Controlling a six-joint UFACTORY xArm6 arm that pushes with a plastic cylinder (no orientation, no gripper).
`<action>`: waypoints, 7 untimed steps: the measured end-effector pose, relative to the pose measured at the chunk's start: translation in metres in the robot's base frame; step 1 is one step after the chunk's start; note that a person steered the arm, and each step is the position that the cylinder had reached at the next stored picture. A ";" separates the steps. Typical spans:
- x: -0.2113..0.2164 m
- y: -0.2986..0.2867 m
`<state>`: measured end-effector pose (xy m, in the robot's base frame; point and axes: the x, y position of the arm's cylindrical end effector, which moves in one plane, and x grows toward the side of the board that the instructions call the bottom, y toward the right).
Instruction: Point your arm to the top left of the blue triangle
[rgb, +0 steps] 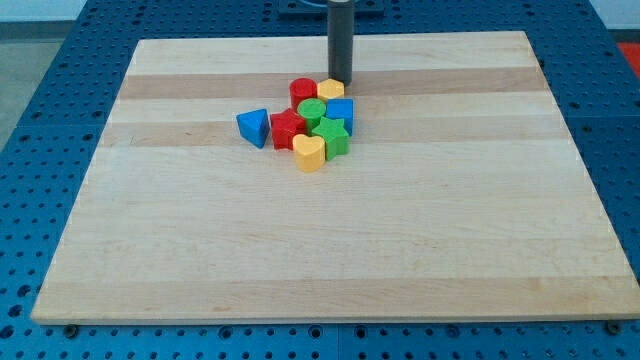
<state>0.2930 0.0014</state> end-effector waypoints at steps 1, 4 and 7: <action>0.013 -0.007; 0.015 -0.006; 0.001 -0.073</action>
<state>0.2937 -0.0716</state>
